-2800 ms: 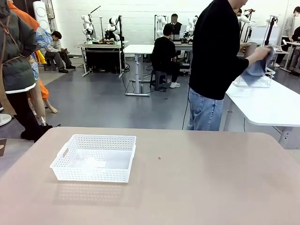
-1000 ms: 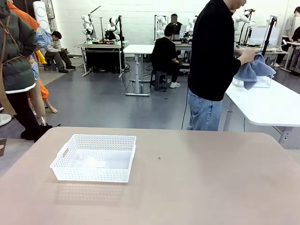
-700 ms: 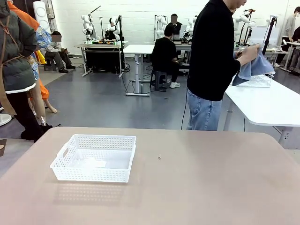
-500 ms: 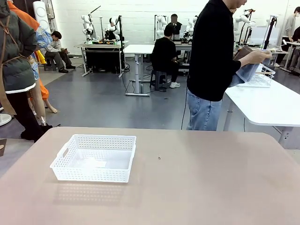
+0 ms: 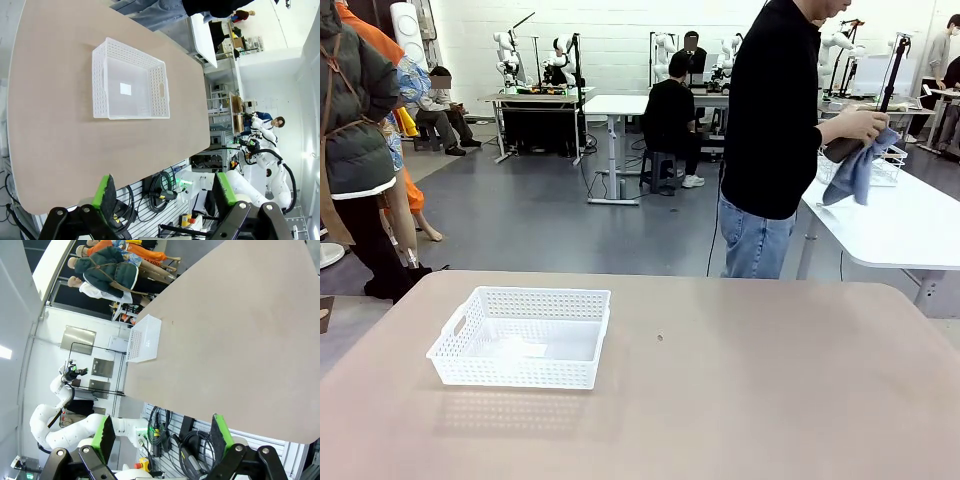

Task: Clean and organize the cups into the basket.
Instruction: Pick up the Organizing basket and move it to the center of the table, then pick up the Reusable plastic cup from the right side of the table and place it inside the Organizing basket.

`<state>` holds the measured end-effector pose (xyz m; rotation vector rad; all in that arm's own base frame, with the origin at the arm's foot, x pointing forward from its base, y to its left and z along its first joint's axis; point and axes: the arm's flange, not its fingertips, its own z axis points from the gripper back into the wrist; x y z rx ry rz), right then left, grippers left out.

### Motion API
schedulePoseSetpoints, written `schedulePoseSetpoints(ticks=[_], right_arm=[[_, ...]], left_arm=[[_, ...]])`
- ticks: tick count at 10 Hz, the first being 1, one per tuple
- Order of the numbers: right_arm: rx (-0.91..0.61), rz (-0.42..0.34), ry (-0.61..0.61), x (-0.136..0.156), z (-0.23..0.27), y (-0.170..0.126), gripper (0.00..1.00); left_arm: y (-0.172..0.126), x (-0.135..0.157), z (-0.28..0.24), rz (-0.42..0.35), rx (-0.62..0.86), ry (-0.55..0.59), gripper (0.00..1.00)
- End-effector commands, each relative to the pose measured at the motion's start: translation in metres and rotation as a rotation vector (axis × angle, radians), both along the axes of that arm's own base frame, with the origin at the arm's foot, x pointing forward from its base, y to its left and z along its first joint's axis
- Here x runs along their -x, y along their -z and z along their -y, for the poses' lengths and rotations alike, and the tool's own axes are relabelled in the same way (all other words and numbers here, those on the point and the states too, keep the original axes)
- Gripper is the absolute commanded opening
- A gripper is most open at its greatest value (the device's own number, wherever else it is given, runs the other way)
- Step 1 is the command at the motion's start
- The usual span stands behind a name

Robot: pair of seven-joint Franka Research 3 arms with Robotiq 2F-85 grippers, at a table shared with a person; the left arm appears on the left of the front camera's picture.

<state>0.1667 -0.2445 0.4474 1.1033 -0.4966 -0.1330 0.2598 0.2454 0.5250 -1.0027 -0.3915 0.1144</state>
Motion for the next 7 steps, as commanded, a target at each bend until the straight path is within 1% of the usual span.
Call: schedulePoseSetpoints(ticks=[1,7], right_arm=[[-0.014,0.026,0.001,-0.0016,0.0009,-0.0014,1.0],[-0.014,0.026,0.001,-0.0016,0.0009,-0.0014,1.0]], left_arm=[[-0.0004,0.0015,-0.0006,-0.003,-0.007,0.002,1.0],[-0.0004,0.0015,-0.0006,-0.003,-0.007,0.002,1.0]])
